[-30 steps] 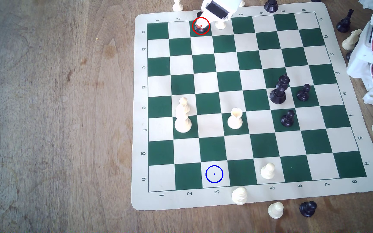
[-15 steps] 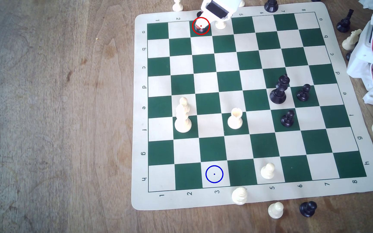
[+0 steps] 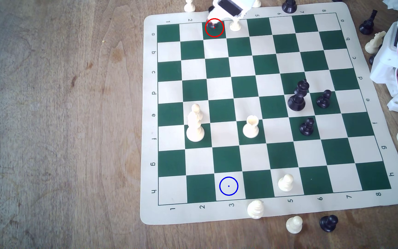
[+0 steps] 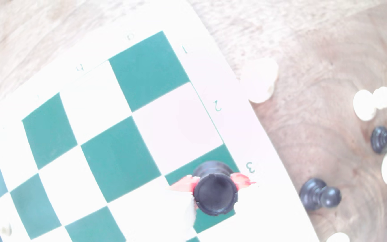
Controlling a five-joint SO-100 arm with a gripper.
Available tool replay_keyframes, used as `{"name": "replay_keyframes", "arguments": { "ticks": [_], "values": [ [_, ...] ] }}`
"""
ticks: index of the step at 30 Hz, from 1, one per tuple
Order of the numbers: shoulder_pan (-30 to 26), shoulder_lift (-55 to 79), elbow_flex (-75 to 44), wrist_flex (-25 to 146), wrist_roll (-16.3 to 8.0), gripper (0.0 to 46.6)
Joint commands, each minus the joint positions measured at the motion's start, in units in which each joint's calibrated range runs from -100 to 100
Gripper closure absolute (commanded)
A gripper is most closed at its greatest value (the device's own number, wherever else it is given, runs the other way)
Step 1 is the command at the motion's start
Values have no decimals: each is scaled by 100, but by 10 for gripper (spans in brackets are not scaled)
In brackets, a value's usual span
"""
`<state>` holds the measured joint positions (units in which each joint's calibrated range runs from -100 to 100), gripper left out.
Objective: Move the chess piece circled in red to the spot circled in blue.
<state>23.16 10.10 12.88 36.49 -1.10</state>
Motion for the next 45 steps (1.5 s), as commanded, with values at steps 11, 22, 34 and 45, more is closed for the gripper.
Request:
{"name": "replay_keyframes", "arguments": {
  "ticks": [11, 22, 34, 45],
  "values": [
    [-1201, -2784, -436, 1314, -274, 464],
    [-3227, -3760, 770, 1412, -615, 464],
    [-4541, -2538, 516, 1043, -718, 464],
    [-4611, -441, -1279, 953, -645, 464]
  ]
}}
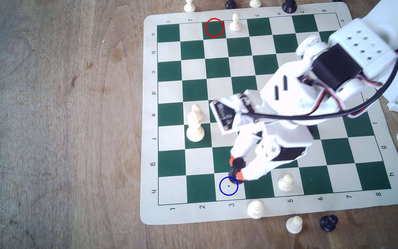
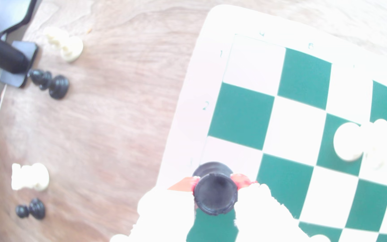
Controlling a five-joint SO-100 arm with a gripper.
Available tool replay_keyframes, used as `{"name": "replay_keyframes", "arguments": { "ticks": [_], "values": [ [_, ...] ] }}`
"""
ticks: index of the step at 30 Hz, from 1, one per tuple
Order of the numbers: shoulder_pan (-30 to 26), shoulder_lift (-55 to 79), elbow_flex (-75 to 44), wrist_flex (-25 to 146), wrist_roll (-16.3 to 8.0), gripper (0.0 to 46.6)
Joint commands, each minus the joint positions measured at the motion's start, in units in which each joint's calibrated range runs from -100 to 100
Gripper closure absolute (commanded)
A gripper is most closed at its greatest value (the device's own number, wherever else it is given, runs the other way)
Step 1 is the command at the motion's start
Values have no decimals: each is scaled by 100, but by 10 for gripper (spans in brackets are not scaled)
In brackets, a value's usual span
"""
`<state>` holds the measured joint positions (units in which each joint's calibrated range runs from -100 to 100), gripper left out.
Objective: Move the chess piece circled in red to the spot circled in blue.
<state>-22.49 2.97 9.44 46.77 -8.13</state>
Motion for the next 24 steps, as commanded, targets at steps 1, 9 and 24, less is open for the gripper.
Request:
{"name": "replay_keyframes", "arguments": {
  "ticks": [1, 9, 24],
  "values": [
    [-46, 382, -999, -75, 59, 464],
    [8, 1086, -1035, -156, 88, 464],
    [157, 1485, -1316, -124, 117, 460]
  ]
}}
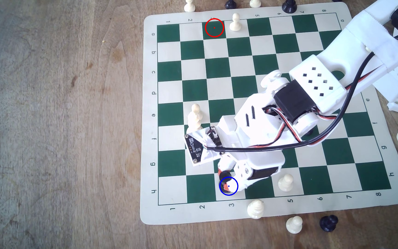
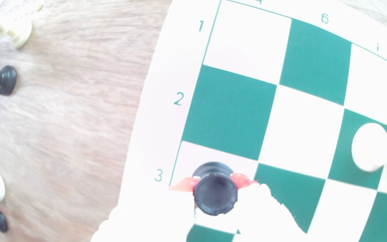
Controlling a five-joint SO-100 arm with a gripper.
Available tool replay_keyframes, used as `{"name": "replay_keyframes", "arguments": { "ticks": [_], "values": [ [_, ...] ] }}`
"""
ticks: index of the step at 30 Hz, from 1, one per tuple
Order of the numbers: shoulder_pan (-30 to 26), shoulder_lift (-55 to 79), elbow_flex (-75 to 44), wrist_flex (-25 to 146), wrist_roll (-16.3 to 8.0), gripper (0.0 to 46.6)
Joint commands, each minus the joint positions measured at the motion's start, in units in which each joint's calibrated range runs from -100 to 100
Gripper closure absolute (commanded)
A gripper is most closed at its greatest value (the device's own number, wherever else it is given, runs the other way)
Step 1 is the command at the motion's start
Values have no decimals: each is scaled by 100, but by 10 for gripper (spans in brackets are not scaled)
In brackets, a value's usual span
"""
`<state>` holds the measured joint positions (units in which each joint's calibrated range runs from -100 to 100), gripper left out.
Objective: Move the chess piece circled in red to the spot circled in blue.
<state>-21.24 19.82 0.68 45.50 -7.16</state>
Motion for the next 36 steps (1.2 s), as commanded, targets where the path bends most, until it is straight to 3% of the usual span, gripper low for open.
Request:
{"name": "replay_keyframes", "arguments": {
  "ticks": [1, 13, 18, 20, 23, 36],
  "values": [
    [24, -207, -439, 53, 20, 461],
    [0, -386, -249, 233, 24, 464],
    [8, -445, -195, 233, 0, 444],
    [8, -445, -186, 323, -5, 404],
    [32, -513, -149, 585, -137, 295],
    [157, -1124, -122, 594, -117, 261]
  ]
}}
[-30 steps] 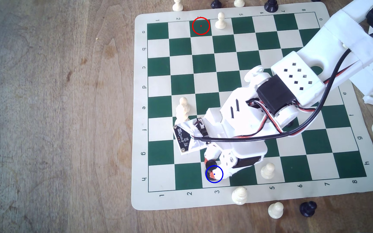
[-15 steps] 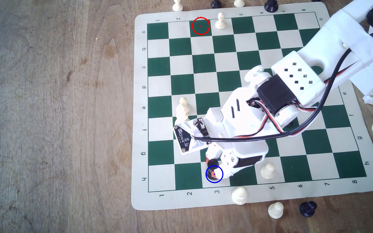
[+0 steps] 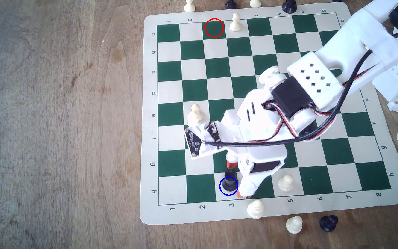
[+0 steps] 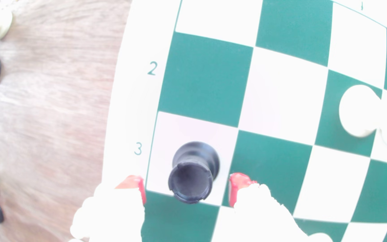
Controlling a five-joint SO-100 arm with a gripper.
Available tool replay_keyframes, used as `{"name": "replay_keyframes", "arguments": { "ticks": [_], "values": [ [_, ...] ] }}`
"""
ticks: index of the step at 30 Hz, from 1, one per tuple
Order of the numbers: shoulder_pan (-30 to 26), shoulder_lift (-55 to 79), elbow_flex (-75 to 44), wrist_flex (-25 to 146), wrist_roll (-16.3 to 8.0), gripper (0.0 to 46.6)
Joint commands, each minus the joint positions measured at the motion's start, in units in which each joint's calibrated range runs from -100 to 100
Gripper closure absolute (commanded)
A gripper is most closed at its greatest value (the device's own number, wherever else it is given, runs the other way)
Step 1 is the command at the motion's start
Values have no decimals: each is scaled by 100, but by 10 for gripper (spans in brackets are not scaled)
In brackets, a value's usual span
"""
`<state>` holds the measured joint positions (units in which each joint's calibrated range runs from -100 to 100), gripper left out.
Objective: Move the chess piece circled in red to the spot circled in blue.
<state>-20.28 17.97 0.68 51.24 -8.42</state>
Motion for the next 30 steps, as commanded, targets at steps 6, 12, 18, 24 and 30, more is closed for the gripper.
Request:
{"name": "replay_keyframes", "arguments": {
  "ticks": [6, 12, 18, 24, 30],
  "values": [
    [100, -1560, -32, 200, 24, 249],
    [522, -3020, 1464, -169, 171, 230],
    [1508, -4599, 3205, -1839, 244, 229],
    [2071, -6016, 5308, -4010, 645, 280],
    [2423, -6882, 6759, -5943, 708, 464]
  ]
}}
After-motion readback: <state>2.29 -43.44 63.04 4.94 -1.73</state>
